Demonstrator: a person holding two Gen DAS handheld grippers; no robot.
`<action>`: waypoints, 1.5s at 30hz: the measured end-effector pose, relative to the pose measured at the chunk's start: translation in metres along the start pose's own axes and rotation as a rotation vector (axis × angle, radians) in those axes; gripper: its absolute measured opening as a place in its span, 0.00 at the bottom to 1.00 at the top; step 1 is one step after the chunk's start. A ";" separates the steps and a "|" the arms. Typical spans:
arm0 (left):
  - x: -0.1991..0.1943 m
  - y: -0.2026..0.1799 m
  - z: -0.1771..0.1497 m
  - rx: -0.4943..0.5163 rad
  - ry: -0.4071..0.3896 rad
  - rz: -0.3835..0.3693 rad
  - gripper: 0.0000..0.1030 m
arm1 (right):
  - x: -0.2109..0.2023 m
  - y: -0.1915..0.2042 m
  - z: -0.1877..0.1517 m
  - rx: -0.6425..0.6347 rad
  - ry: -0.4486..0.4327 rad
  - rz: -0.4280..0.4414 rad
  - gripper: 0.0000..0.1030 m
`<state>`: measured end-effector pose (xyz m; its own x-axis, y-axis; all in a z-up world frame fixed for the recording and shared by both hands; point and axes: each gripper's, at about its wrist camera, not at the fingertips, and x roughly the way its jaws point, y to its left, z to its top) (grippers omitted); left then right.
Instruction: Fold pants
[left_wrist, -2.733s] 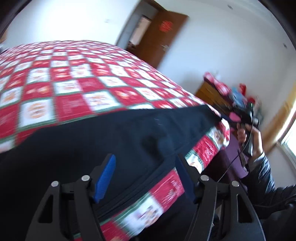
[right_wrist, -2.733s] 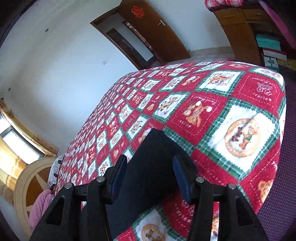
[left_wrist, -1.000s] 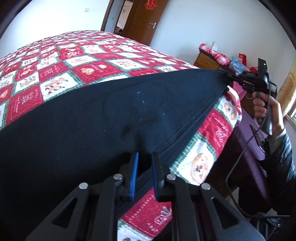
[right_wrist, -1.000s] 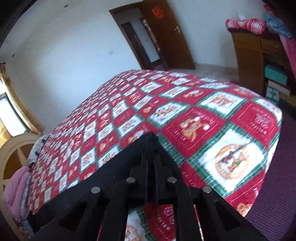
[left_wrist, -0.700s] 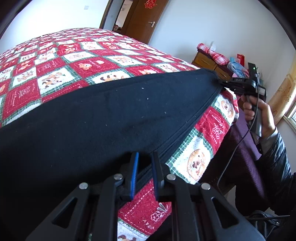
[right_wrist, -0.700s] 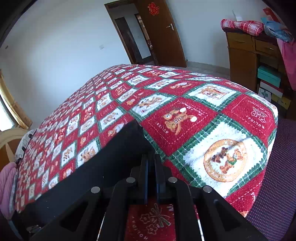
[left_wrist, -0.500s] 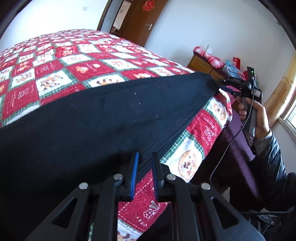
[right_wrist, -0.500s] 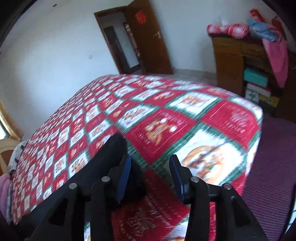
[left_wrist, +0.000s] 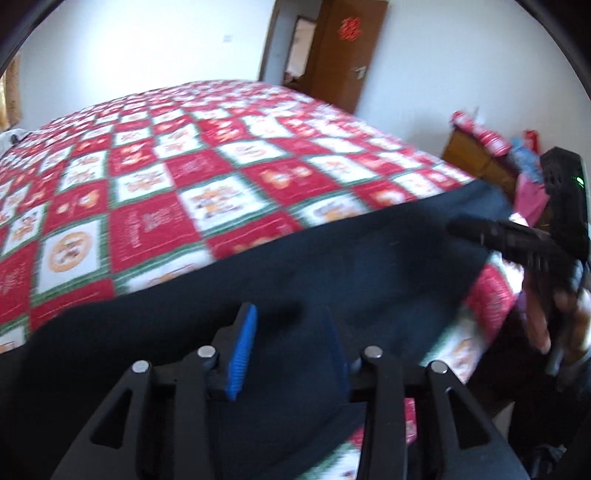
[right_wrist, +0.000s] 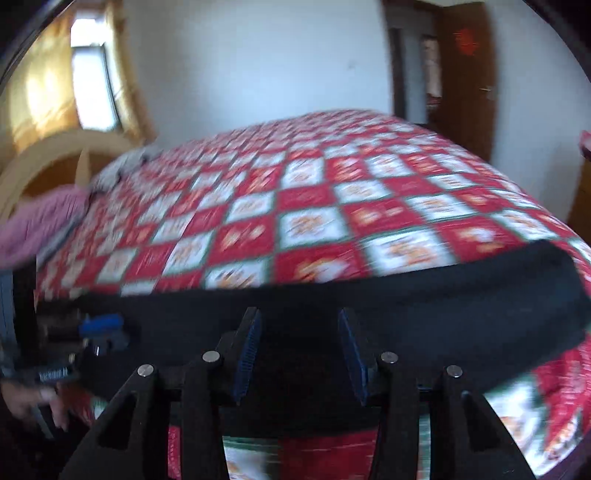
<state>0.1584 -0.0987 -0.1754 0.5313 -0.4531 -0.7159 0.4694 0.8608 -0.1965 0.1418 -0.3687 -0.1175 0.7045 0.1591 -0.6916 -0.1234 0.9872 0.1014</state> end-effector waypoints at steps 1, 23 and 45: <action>0.004 0.006 -0.002 -0.019 0.018 -0.005 0.40 | 0.011 0.011 -0.003 -0.034 0.039 -0.003 0.44; -0.058 0.005 -0.059 -0.019 -0.198 0.052 0.67 | 0.064 0.057 0.041 0.060 0.184 0.382 0.44; -0.048 0.054 -0.097 -0.149 -0.105 0.036 0.87 | 0.225 0.220 0.068 0.167 0.777 0.837 0.44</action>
<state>0.0901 -0.0077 -0.2161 0.6202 -0.4362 -0.6520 0.3429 0.8983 -0.2747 0.3211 -0.1152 -0.2021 -0.1819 0.7705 -0.6109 -0.2138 0.5754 0.7894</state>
